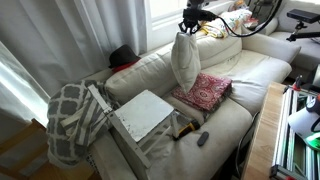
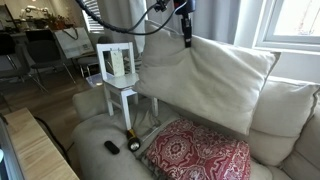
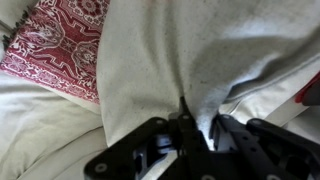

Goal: Turn the chair then put the pillow on the chair

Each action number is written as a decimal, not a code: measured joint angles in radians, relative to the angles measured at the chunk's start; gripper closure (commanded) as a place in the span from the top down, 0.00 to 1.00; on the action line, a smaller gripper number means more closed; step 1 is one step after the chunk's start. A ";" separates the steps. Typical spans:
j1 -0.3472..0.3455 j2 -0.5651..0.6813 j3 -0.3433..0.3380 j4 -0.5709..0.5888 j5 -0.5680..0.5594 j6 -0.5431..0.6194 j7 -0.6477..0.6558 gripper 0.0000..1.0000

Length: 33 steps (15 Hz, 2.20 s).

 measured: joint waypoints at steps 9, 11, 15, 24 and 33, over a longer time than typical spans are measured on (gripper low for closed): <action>0.019 -0.256 0.062 -0.246 0.001 0.055 -0.068 0.04; 0.018 -0.250 0.072 -0.249 0.000 0.055 -0.083 0.04; 0.026 -0.264 0.134 -0.256 0.006 0.053 -0.189 0.04; 0.076 -0.407 0.272 -0.339 0.289 0.035 -0.633 0.04; 0.138 -0.443 0.288 -0.339 0.551 -0.143 -0.970 0.17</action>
